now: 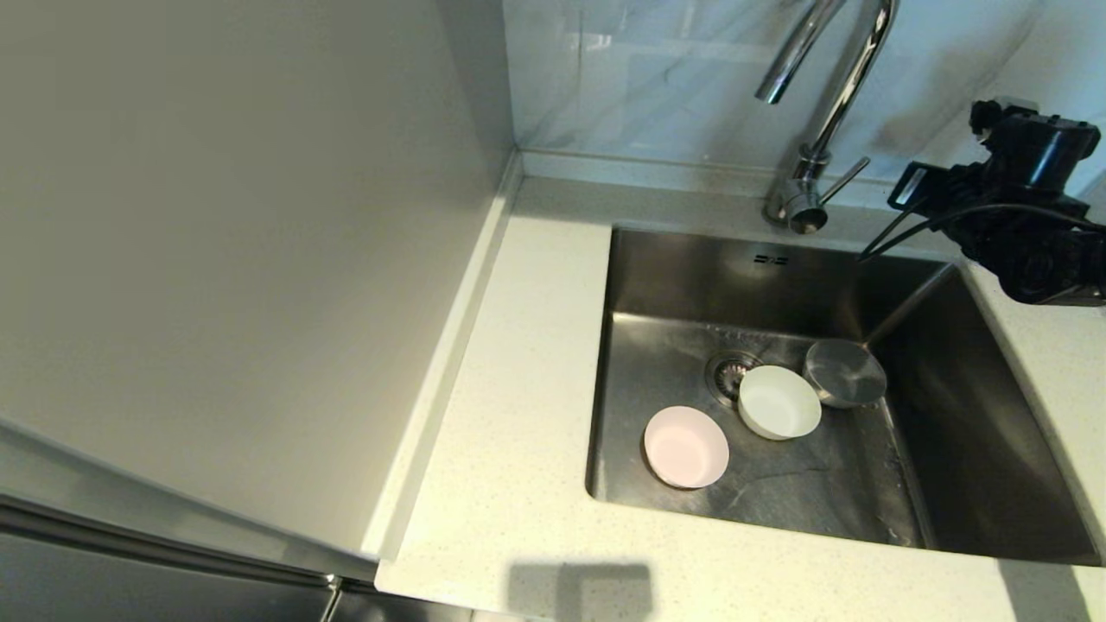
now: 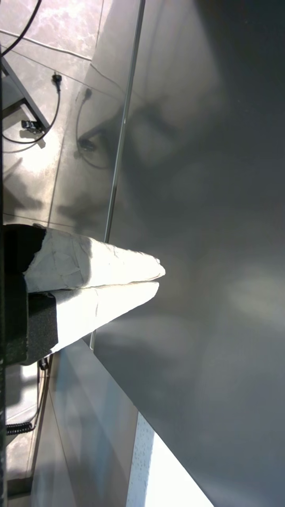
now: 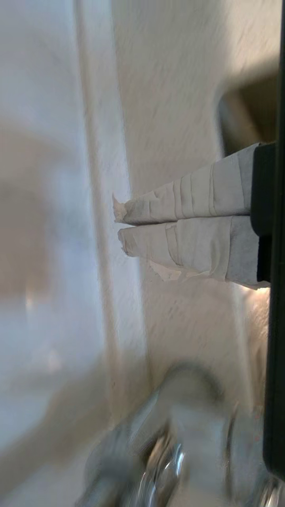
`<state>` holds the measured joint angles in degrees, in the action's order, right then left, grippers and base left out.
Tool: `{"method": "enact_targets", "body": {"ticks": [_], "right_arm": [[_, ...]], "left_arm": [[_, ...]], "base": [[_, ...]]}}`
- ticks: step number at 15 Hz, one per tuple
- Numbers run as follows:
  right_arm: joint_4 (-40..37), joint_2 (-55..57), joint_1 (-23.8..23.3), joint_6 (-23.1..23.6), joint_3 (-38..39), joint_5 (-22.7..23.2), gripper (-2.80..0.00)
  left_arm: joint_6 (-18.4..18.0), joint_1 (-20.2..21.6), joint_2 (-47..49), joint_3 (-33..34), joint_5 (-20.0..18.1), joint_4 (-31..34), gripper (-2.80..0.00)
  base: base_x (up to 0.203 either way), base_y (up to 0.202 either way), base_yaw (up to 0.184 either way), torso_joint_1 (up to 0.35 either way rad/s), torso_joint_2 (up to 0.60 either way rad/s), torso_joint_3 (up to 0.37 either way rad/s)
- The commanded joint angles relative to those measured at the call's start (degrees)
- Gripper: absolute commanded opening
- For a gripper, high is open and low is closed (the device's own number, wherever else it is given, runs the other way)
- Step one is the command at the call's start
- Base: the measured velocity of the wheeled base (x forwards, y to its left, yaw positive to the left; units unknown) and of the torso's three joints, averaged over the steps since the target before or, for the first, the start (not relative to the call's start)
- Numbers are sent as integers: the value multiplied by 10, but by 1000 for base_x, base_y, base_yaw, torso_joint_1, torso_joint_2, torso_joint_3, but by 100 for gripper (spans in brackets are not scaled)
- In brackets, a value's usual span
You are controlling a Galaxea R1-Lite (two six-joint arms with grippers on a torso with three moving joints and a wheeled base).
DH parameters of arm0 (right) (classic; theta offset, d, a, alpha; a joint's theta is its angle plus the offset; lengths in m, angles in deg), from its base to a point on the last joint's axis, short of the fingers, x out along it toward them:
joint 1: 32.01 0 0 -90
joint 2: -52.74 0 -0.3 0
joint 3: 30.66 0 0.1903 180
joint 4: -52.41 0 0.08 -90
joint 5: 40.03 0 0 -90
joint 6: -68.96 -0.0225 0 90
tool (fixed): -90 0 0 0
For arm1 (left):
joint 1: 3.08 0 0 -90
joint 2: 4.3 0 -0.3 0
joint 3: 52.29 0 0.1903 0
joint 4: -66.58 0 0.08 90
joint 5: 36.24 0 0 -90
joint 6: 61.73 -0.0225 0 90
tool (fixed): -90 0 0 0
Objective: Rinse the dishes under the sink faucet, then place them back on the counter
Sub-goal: Put a bowl back to the table from the sink
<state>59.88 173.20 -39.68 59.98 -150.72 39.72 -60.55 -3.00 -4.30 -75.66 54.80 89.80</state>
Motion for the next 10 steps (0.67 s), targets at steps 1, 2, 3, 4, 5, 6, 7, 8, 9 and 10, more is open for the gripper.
{"method": "enact_targets", "body": {"ticks": [1,2,3,4,5,6,7,8,9,10], "right_arm": [[2,-41,-31,-2,45,16,-280],[1,-59,-43,-2,76,30,-280],[-1,-78,-56,4,110,46,-280],[-13,-102,-62,11,140,64,-280],[-51,-125,-67,17,159,90,-280],[-122,-147,-74,20,165,122,-280],[-197,-169,-85,28,165,151,-280],[-279,-192,-100,59,163,175,-280],[-342,-214,-121,130,160,188,-280],[-390,-232,-138,204,159,196,-280]], "left_arm": [[0,0,-2,0,0,0,-280],[1,0,-2,0,0,0,-280],[1,0,-2,0,0,0,-280],[1,0,-2,0,0,0,-280],[1,0,-2,0,0,0,-280],[1,0,-2,0,0,0,-280],[1,0,-2,0,0,0,-280],[1,0,-2,0,0,0,-280],[1,0,-2,0,0,0,-280],[1,0,-2,0,0,0,-280]], "base": [[0,0,0,0,0,0],[0,0,0,0,0,0],[0,0,0,0,0,0],[0,0,0,0,0,0],[0,0,0,0,0,0],[0,0,0,0,0,0],[0,0,0,0,0,0],[0,0,0,0,0,0],[0,0,0,0,0,0],[0,0,0,0,0,0]]}}
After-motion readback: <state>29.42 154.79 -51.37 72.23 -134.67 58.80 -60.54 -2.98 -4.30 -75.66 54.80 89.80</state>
